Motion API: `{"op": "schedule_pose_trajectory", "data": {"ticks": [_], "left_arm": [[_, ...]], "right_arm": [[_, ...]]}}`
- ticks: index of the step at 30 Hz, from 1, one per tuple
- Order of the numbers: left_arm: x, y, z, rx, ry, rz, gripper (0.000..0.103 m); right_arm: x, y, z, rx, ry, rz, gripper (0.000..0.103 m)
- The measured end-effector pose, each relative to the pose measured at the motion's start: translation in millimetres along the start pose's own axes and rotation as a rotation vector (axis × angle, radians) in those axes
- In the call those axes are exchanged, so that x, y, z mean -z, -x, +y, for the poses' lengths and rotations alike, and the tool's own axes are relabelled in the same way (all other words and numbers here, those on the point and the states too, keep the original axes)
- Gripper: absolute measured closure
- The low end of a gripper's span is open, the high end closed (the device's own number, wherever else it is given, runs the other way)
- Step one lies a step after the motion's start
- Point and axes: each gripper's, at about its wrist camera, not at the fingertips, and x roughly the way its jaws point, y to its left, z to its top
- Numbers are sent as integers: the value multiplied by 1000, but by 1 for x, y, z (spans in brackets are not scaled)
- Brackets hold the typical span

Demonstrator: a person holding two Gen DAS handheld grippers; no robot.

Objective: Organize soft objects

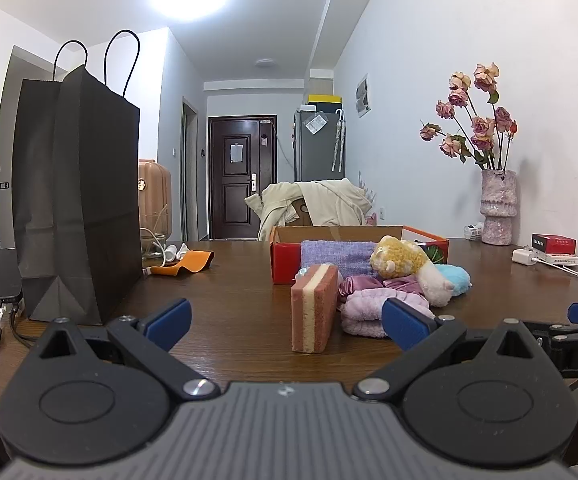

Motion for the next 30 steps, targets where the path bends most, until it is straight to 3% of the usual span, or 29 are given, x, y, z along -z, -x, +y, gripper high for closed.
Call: {"op": "schedule_pose_trajectory", "data": {"ticks": [30], "left_arm": [[1, -2, -1, 5, -8, 3, 0]], "right_arm": [[2, -1, -5, -5, -11, 4, 0]]}}
